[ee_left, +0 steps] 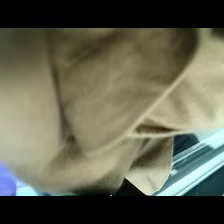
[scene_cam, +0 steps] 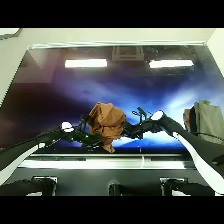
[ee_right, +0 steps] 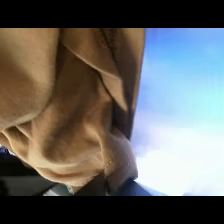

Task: Fold the shirts.

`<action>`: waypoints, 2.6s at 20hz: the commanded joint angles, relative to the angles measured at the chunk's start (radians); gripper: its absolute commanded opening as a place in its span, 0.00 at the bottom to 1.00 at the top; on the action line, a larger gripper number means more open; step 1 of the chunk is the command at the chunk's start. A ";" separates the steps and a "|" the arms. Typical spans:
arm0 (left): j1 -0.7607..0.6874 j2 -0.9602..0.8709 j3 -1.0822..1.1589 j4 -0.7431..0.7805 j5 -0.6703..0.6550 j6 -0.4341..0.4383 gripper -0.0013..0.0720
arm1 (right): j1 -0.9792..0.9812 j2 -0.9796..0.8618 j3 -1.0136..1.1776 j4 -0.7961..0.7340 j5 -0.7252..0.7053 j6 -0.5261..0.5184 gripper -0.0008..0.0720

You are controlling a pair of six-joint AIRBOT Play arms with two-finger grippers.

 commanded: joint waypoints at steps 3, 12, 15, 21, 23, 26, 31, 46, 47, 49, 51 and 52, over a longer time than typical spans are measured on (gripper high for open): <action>0.069 0.082 0.004 0.097 0.004 0.020 0.05 | -0.035 0.051 0.013 -0.017 -0.010 -0.056 0.08; 0.571 0.594 0.491 0.490 -0.047 -0.108 0.05 | -0.378 0.543 0.407 -0.183 -0.069 -0.141 0.08; 0.645 0.645 0.759 0.489 -0.020 -0.115 0.05 | -0.383 0.641 0.573 -0.233 -0.185 -0.126 0.08; 0.643 0.653 1.175 0.344 -0.019 -0.111 0.05 | -0.383 0.751 0.782 -0.169 -0.223 -0.076 0.08; 0.643 0.654 1.241 0.293 -0.020 -0.111 0.05 | -0.383 0.771 0.813 -0.140 -0.224 -0.062 0.08; 0.643 0.652 1.267 0.301 -0.023 -0.110 0.05 | -0.383 0.778 0.822 -0.147 -0.221 -0.008 0.08; 0.643 0.552 1.266 0.381 -0.108 -0.085 0.05 | -0.383 0.702 0.822 -0.274 -0.091 0.133 0.08; 0.406 -0.424 1.266 0.383 -0.141 0.122 0.06 | -0.259 -0.258 0.821 -0.408 0.115 0.397 0.08; 0.397 -0.452 1.266 0.383 -0.192 0.122 0.06 | -0.259 -0.293 0.821 -0.401 0.114 0.397 0.08; 0.386 -0.491 1.266 0.383 -0.282 0.122 0.06 | -0.259 -0.341 0.821 -0.383 0.114 0.400 0.08; 0.386 -0.494 1.269 0.384 -0.341 0.121 0.44 | -0.262 -0.348 0.824 -0.372 0.081 0.399 0.31; 0.397 -0.489 1.287 0.386 -0.396 0.103 0.88 | -0.272 -0.336 0.833 -0.354 0.089 0.388 0.61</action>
